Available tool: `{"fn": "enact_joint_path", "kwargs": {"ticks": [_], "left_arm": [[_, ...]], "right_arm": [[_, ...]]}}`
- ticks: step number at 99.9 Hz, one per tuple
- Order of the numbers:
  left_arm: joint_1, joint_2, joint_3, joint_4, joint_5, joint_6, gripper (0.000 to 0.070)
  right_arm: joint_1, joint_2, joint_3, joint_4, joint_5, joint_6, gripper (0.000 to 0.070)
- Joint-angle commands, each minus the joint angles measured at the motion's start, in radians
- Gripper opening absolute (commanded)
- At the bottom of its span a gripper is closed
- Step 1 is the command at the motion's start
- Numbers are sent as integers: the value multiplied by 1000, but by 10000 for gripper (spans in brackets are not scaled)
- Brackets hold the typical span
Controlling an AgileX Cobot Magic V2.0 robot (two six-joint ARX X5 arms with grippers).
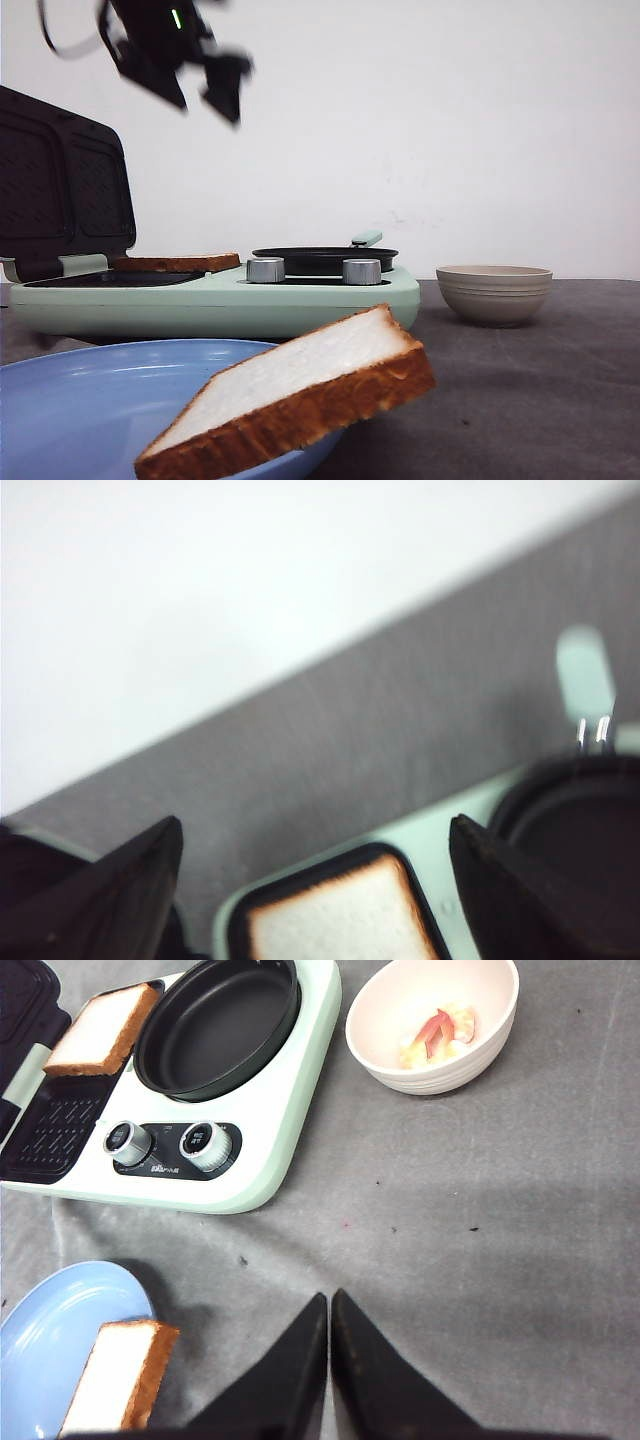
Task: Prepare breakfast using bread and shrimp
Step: 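Raise the left gripper away from the toaster, then grasp the second bread slice on the plate with the right gripper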
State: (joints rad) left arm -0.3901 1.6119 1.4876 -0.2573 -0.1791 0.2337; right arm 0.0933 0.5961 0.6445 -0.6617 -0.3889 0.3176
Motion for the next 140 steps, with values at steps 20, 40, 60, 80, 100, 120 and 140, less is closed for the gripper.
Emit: {"fn": "enact_joint_path", "kwargs": {"ticks": [20, 40, 60, 80, 100, 120, 140], "left_arm": [[76, -222, 26, -122, 50, -200, 474], [189, -360, 9, -270, 190, -276, 473], [315, -512, -151, -258, 331, -306, 470], [420, -702, -363, -187, 405, -331, 471], [448, -868, -552, -143, 424, -356, 471], [448, -980, -707, -141, 443, -379, 472], [447, -1066, -782, -201, 447, -385, 472]], "right_arm": [[2, 3, 18, 8, -11, -12, 0], [2, 4, 18, -11, -14, -11, 0], [2, 4, 18, -64, -28, -11, 0], [4, 8, 16, -76, -41, 3, 0], [36, 63, -6, -71, -82, 16, 0], [119, 165, -126, 53, -227, 100, 13], [245, 298, -236, 277, -391, 234, 181]]}}
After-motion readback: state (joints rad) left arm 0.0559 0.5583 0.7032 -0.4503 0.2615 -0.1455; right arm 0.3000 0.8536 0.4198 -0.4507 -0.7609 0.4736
